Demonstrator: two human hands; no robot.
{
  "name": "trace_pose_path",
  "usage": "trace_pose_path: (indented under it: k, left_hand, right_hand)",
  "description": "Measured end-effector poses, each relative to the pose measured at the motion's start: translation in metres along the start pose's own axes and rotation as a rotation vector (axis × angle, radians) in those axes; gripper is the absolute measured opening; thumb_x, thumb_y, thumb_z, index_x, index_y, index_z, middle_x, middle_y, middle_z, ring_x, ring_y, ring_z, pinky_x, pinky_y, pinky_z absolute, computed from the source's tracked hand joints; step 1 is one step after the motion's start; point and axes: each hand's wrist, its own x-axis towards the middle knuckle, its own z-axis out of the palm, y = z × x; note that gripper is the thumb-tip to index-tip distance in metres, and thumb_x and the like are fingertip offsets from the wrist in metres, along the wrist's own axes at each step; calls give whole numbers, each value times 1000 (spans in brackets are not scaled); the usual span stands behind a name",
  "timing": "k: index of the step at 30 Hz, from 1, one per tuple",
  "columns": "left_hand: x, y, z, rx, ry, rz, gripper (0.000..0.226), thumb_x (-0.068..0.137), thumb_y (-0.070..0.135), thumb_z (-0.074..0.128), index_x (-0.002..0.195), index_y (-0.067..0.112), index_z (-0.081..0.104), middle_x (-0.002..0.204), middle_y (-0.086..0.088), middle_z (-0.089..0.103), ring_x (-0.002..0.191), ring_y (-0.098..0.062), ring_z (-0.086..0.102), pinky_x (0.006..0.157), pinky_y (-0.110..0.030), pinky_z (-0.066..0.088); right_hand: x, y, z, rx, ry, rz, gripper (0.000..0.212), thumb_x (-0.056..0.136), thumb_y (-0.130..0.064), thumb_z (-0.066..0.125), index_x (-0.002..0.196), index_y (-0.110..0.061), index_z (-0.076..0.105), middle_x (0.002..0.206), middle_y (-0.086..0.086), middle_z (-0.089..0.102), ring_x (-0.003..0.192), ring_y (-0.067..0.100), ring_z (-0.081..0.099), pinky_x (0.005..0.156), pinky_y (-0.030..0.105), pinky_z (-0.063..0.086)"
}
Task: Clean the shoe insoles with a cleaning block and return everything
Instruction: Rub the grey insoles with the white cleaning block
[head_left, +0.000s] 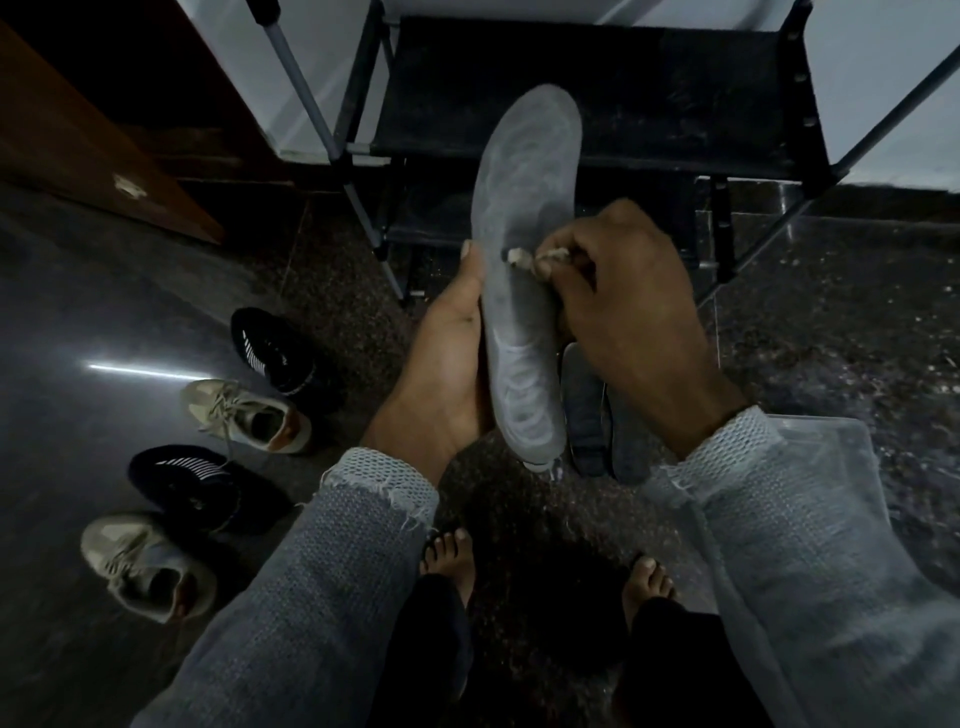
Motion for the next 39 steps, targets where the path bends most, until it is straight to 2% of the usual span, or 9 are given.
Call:
trace_pose_path:
  k: [3, 8, 12, 17, 20, 24, 32, 34, 39]
  left_hand:
    - [0, 0, 1, -10, -11, -2, 63, 102, 46, 32, 83, 9, 79, 87, -8, 74, 78, -18, 72, 74, -29, 60]
    - [0, 4, -1, -13, 27, 16, 53, 102, 43, 31, 103, 5, 67, 95, -11, 72, 85, -20, 70, 81, -30, 57]
    - [3, 4, -1, -17, 8, 0, 52, 102, 45, 29, 110, 6, 63, 99, -10, 71, 94, -20, 66, 93, -32, 51]
    - [1, -3, -1, 17, -33, -4, 48, 99, 46, 36, 106, 10, 67, 95, -8, 73, 86, -18, 70, 83, -32, 58]
    - [2, -2, -4, 16, -22, 5, 53, 102, 47, 32, 102, 11, 71, 96, -8, 73, 87, -19, 71, 84, -32, 58]
    - [3, 0, -8, -4, -28, 10, 64, 102, 45, 29, 85, 10, 79, 93, -9, 75, 83, -18, 73, 72, -28, 60]
    - [1, -9, 2, 71, -64, -5, 50, 101, 48, 33, 106, 14, 70, 100, -7, 72, 93, -18, 69, 86, -31, 56]
    - [1, -10, 2, 69, -63, -4, 49, 101, 47, 34, 106, 13, 69, 99, -8, 72, 92, -19, 69, 87, -32, 56]
    - [1, -4, -2, 74, -46, 12, 49, 100, 48, 33, 109, 13, 67, 101, -9, 73, 94, -21, 70, 90, -35, 56]
  right_hand:
    - [2, 2, -3, 18, -63, -8, 12, 92, -23, 63, 89, -14, 69, 91, -2, 53, 80, 11, 56, 75, 29, 50]
    - [5, -2, -23, 43, -541, -85, 8, 88, -27, 68, 90, -20, 72, 86, -14, 60, 78, -3, 58, 66, 11, 43]
    - [2, 1, -9, 85, -271, -10, 9, 90, -25, 66, 88, -18, 70, 86, -9, 55, 78, 3, 56, 73, 17, 48]
    - [5, 6, -1, 41, 21, 16, 12, 92, -24, 63, 94, -13, 68, 99, 2, 55, 83, 12, 57, 75, 30, 51]
    - [6, 3, -5, 40, -73, 9, 13, 92, -25, 64, 90, -13, 69, 94, 0, 56, 80, 10, 57, 73, 27, 50]
    - [10, -1, -22, 18, -475, -72, 9, 89, -22, 67, 87, -15, 72, 79, -14, 59, 71, 0, 60, 71, 23, 51]
    - [9, 2, -8, 8, 95, 32, 20, 93, -32, 61, 91, -13, 66, 96, 0, 53, 76, 8, 52, 64, 5, 37]
    - [8, 1, -9, -11, 72, 35, 17, 94, -28, 61, 91, -13, 66, 96, -2, 51, 77, 8, 52, 64, 3, 36]
    - [10, -4, -22, -18, -291, -6, 8, 91, -25, 64, 93, -19, 69, 84, -15, 49, 74, -1, 52, 62, 4, 41]
